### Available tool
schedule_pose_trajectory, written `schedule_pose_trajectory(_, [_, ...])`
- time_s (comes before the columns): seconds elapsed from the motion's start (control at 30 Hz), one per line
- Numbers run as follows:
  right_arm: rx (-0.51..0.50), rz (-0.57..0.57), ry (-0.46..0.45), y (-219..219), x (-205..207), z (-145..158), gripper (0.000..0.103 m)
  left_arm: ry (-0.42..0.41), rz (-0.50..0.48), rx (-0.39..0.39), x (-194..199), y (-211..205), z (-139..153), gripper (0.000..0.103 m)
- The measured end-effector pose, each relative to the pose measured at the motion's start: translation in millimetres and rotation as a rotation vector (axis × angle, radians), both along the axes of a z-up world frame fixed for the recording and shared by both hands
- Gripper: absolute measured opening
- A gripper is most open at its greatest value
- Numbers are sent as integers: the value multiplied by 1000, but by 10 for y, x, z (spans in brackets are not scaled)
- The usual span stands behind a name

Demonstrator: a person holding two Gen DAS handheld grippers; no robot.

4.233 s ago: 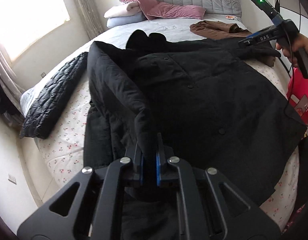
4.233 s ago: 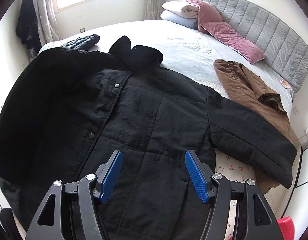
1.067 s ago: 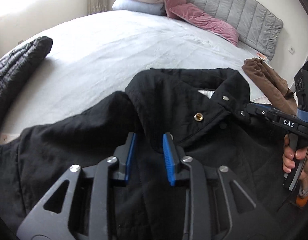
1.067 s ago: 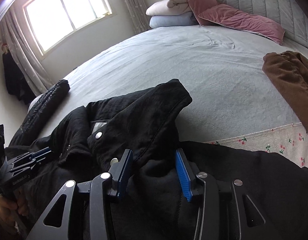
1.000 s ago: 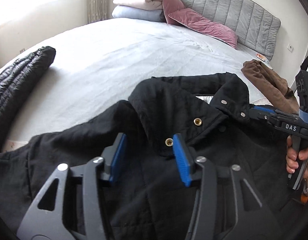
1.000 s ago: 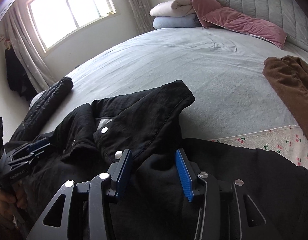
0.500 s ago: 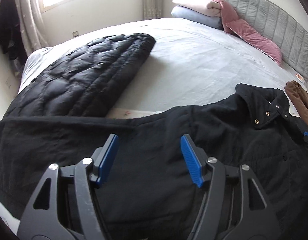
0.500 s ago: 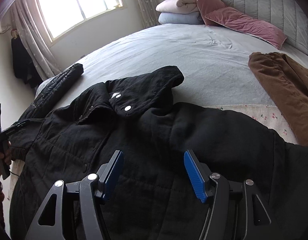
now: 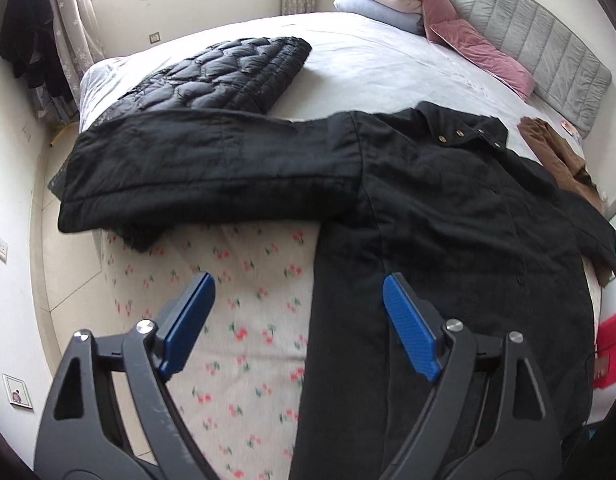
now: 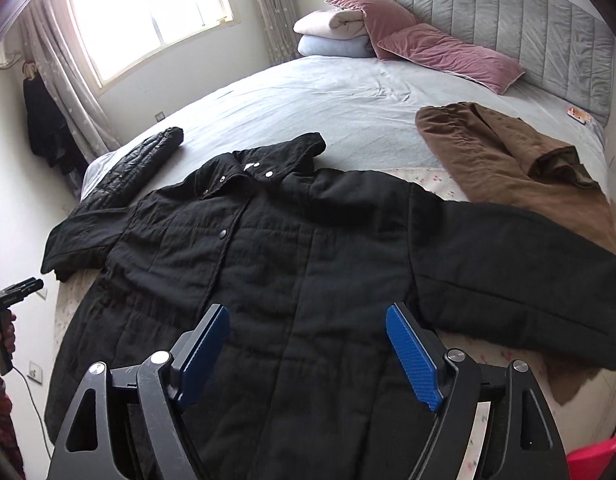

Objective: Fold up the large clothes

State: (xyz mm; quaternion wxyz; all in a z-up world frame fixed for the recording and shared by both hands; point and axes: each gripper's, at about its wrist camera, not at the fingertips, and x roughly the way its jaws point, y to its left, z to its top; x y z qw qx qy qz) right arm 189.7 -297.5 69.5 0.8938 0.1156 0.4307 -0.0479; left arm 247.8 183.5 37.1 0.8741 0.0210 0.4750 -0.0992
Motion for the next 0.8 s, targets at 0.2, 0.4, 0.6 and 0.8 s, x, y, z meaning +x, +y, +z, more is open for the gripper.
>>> schedule_pose_trajectory(0.2, [24,19,36,42,-1058,-117,89,38,-134,-21,-931,51,-99,86])
schedule_pose_trajectory(0.4, [129,27,122,-3,-1823,-690,89,133,-140,-90,-1374,338,-504,86])
schedule_pose_trajectory(0.6, [302,23,281,-32,-2133,-1319,88,287,-102,-228,-1567,475,-1058,75])
schedule_pose_trajectory(0.8, [389,72,315,105,-2278,-1420,24,306,-68,-370,-1785,525,-1048,25])
